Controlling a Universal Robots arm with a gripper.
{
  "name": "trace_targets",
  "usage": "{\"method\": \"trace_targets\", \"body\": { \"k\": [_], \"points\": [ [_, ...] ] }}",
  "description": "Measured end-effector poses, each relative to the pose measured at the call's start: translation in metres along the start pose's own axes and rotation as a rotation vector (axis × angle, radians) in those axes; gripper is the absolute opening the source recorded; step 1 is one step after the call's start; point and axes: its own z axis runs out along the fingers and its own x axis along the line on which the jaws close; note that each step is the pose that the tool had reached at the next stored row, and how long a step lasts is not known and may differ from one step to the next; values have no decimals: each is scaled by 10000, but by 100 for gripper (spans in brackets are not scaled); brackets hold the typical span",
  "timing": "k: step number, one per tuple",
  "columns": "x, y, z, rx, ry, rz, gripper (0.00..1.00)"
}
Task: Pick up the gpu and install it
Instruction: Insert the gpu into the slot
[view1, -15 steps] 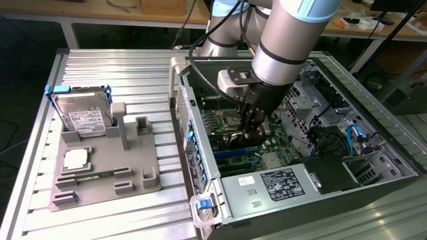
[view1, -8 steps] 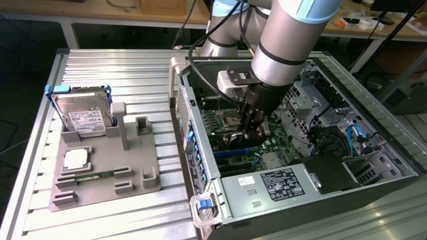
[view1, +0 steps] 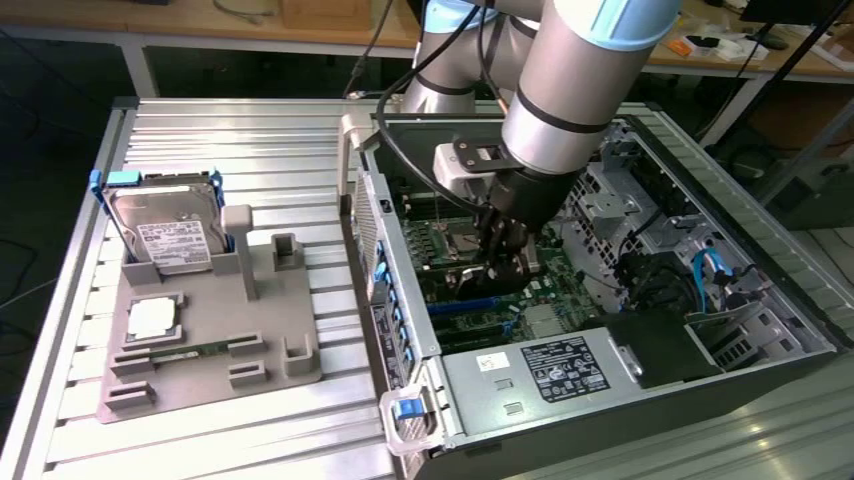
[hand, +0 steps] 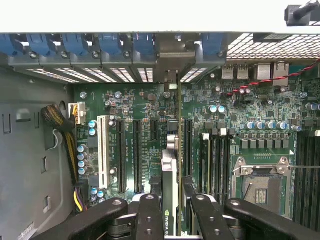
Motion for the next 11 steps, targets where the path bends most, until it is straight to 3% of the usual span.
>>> {"method": "trace_targets", "body": {
  "k": [11],
  "points": [
    [1,6,43,52,1,0,27]
  ]
}}
